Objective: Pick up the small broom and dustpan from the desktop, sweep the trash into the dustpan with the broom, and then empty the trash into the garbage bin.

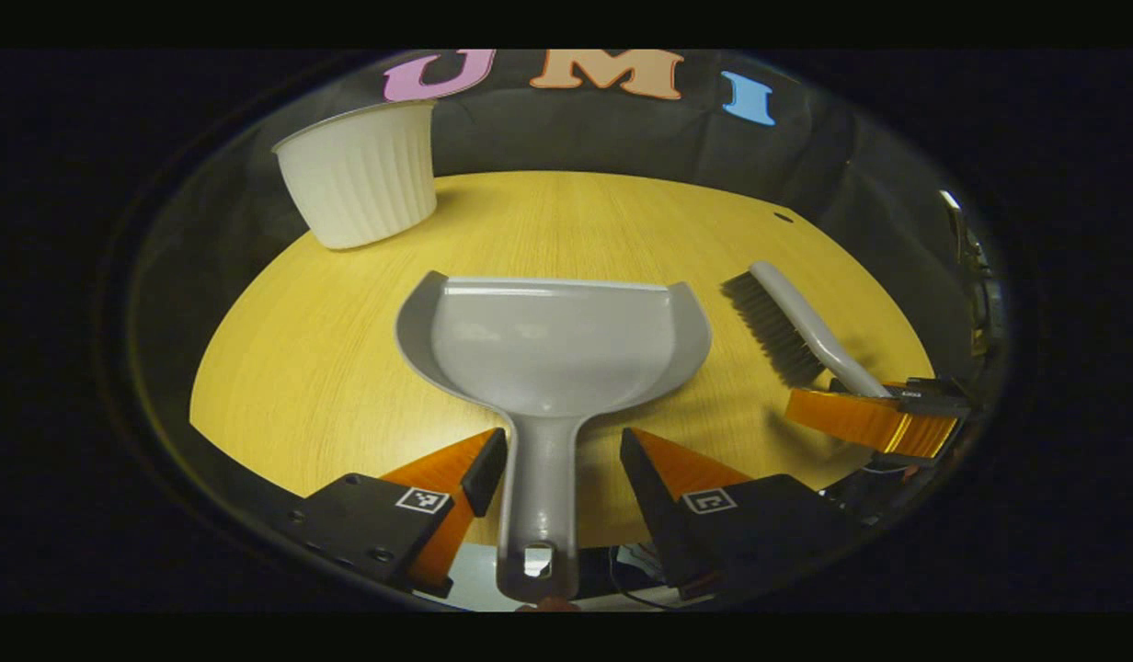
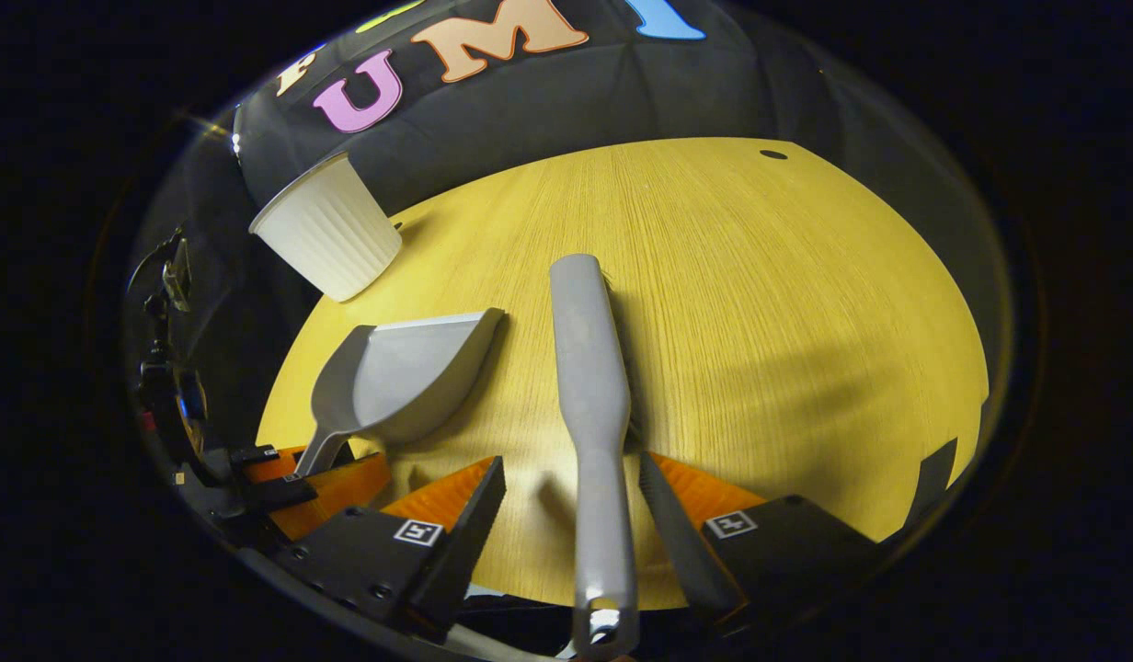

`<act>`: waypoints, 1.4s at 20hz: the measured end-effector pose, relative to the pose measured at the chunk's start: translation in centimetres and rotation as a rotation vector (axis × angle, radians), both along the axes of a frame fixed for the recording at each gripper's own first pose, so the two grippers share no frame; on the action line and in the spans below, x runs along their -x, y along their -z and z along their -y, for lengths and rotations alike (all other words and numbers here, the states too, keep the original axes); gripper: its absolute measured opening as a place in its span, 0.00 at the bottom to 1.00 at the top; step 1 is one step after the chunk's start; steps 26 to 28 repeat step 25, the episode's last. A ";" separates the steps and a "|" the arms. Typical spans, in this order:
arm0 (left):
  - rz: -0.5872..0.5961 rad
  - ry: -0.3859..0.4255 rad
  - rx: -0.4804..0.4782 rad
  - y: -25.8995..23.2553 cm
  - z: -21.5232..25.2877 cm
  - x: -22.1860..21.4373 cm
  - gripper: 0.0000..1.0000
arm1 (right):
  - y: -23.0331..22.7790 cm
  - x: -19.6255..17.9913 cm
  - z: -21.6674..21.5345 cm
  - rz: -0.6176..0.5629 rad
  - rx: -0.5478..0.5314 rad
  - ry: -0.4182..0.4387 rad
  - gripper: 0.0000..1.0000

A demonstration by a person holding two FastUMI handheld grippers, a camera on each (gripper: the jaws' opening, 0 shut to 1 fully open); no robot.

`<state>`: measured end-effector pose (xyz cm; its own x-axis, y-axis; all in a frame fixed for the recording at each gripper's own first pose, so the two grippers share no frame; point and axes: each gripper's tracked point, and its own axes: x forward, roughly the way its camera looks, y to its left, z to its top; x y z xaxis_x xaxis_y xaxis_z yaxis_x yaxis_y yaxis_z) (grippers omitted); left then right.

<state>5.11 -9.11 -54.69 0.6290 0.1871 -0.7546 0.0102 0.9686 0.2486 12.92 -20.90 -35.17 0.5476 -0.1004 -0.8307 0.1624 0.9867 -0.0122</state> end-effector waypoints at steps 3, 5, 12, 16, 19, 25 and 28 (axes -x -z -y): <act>0.080 -0.004 -0.007 -2.2 0.3 0.2 0.80 | -1.0 0.1 0.2 0.028 -0.008 0.018 0.93; 0.147 0.006 -0.026 -4.0 0.6 0.2 0.83 | -2.8 0.3 0.3 0.079 -0.012 0.036 0.93; 0.444 0.098 0.003 -15.4 5.9 -1.1 0.83 | -16.0 -1.9 -3.7 0.483 -0.061 -0.044 0.93; 0.664 0.139 0.025 -22.1 9.5 -1.8 0.82 | -25.7 -0.4 -5.5 0.731 -0.102 -0.071 0.92; 0.763 0.174 0.003 -25.2 11.3 -1.5 0.81 | -29.7 2.0 -4.7 0.863 -0.060 -0.063 0.92; 0.811 0.199 -0.049 -27.6 12.9 0.1 0.84 | -31.5 3.7 -8.3 0.956 -0.020 -0.121 0.92; 0.811 0.199 -0.049 -27.6 12.9 0.1 0.84 | -31.5 3.7 -8.3 0.956 -0.020 -0.121 0.92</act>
